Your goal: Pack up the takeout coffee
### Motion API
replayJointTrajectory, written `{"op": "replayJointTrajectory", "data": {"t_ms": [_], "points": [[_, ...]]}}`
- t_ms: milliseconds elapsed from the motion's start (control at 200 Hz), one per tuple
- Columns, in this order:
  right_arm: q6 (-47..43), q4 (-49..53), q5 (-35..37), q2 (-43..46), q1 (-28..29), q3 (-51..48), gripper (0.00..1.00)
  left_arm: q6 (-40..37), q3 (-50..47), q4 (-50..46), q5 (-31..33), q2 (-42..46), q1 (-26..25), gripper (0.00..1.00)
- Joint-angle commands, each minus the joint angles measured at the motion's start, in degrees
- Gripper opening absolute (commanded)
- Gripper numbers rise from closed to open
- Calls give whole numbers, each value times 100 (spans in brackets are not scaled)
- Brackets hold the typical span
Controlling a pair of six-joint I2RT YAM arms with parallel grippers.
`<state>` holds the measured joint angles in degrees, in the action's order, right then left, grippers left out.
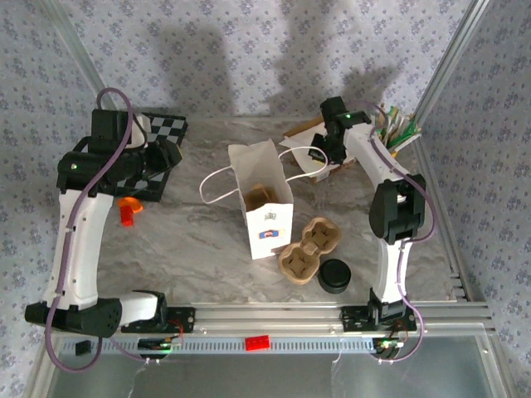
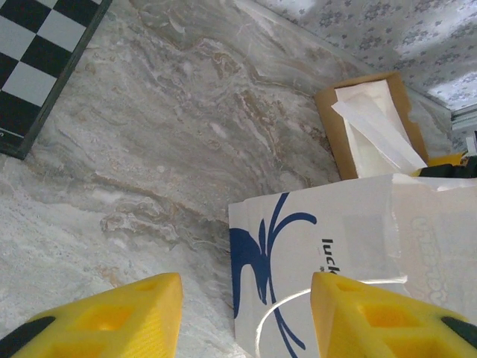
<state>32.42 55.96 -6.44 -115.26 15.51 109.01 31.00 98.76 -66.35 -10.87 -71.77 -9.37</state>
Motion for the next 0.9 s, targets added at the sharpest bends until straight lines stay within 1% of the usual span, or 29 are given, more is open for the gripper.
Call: {"op": "replayJointTrajectory", "data": {"t_ms": [0,150,215,290,425,600,685,750,810,845,900], "points": [[-192,64,-59,698,-65,243,0,-176,375,-53,-110,-31,48,49],[-214,238,-146,1309,-144,349,0,-460,831,8,-310,-81,-39,51],[-215,277,-141,1648,-163,366,0,-683,1096,-16,-288,-119,-216,53],[-194,366,-148,2014,-199,401,0,-893,1387,31,-201,-145,-536,56],[-185,605,-187,2717,-239,475,0,-1206,1767,339,99,-193,-1434,60],[-153,811,-826,3496,-458,536,0,-1862,2095,791,502,-550,-2753,64],[-23,944,-983,3805,-522,618,0,-1830,2206,1147,580,-817,-3264,65],[153,872,-1144,4036,-570,579,0,-1870,2213,1465,965,-1028,-3904,65],[315,700,-1342,4249,-588,503,0,-2220,2126,1872,1154,-1212,-4473,69],[456,690,-1414,4326,-591,499,0,-2366,2119,2037,1160,-1353,-4631,72],[458,742,-1556,4441,-597,494,0,-2597,2305,2082,1033,-1648,-4679,73]]}}
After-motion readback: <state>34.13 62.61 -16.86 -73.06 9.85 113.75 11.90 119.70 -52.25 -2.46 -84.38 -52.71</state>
